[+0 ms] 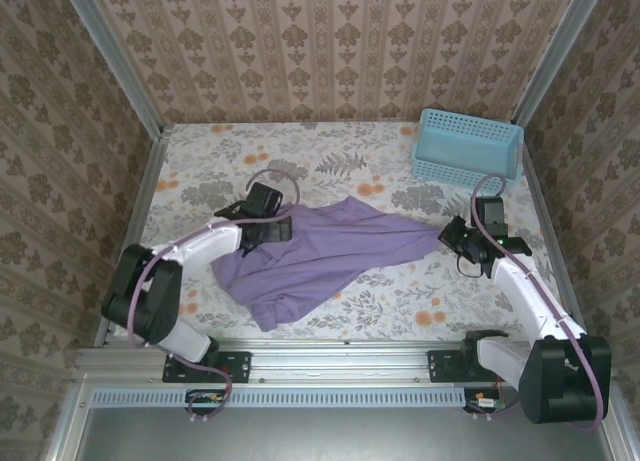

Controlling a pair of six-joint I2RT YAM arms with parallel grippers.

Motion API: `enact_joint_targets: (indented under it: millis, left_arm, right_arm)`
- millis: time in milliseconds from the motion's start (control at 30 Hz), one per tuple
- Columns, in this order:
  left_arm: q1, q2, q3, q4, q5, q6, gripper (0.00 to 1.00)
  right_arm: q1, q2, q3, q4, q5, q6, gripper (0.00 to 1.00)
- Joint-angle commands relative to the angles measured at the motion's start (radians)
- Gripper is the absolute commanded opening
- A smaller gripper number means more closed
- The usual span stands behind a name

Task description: Fold the inside-out t-shirt

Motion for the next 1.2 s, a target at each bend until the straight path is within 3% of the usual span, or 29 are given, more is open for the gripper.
enact_joint_targets:
  millis: [0,67,167,200,267,367,433,533,667,800,867,933,1067,1167]
  left_arm:
    - [0.006,0.068,0.075,-0.075,0.063,-0.033,0.86]
    - [0.011,0.087,0.095,-0.074,0.089,-0.042,0.67]
    - [0.027,0.038,0.106,-0.087,0.102,-0.051,0.21]
    - [0.036,0.002,0.12,-0.118,0.088,-0.049,0.1]
    - [0.039,-0.085,0.17,-0.214,-0.006,-0.044,0.0]
    - [0.039,-0.261,0.274,-0.36,-0.201,-0.023,0.0]
    - [0.039,-0.393,0.323,-0.388,-0.272,0.0,0.0]
    - [0.015,-0.541,0.331,-0.331,-0.24,0.047,0.0]
    - [-0.108,-0.564,0.295,-0.29,-0.181,0.048,0.0]
    - [-0.292,-0.481,0.193,-0.175,-0.087,-0.029,0.04]
    - [-0.389,-0.405,0.146,-0.083,-0.032,-0.077,0.12]
    - [-0.474,-0.309,0.108,0.029,0.062,-0.115,0.28]
    - [-0.576,-0.22,0.079,0.101,0.111,-0.128,0.51]
    - [-0.567,-0.275,0.043,0.068,0.06,-0.119,0.68]
  right_arm:
    - [0.029,0.0,-0.017,0.014,0.02,-0.01,0.0]
    - [0.049,0.02,-0.01,0.026,0.019,-0.002,0.0]
    - [0.104,0.055,0.022,0.042,0.03,0.004,0.0]
    - [0.139,0.072,0.04,0.048,0.043,0.006,0.0]
    - [0.215,0.122,0.09,0.054,0.071,0.006,0.0]
    - [0.319,0.214,0.178,0.08,0.083,0.014,0.0]
    - [0.367,0.274,0.234,0.105,0.081,0.025,0.0]
    - [0.409,0.366,0.298,0.132,0.08,0.035,0.0]
    - [0.412,0.459,0.348,0.144,0.074,0.038,0.0]
    - [0.387,0.489,0.341,0.132,0.058,0.022,0.18]
    - [0.366,0.464,0.308,0.125,0.067,0.02,0.34]
    - [0.337,0.407,0.249,0.134,0.065,0.023,0.48]
    - [0.318,0.267,0.166,0.13,0.072,0.015,0.58]
    - [0.343,0.209,0.13,0.154,0.047,0.021,0.63]
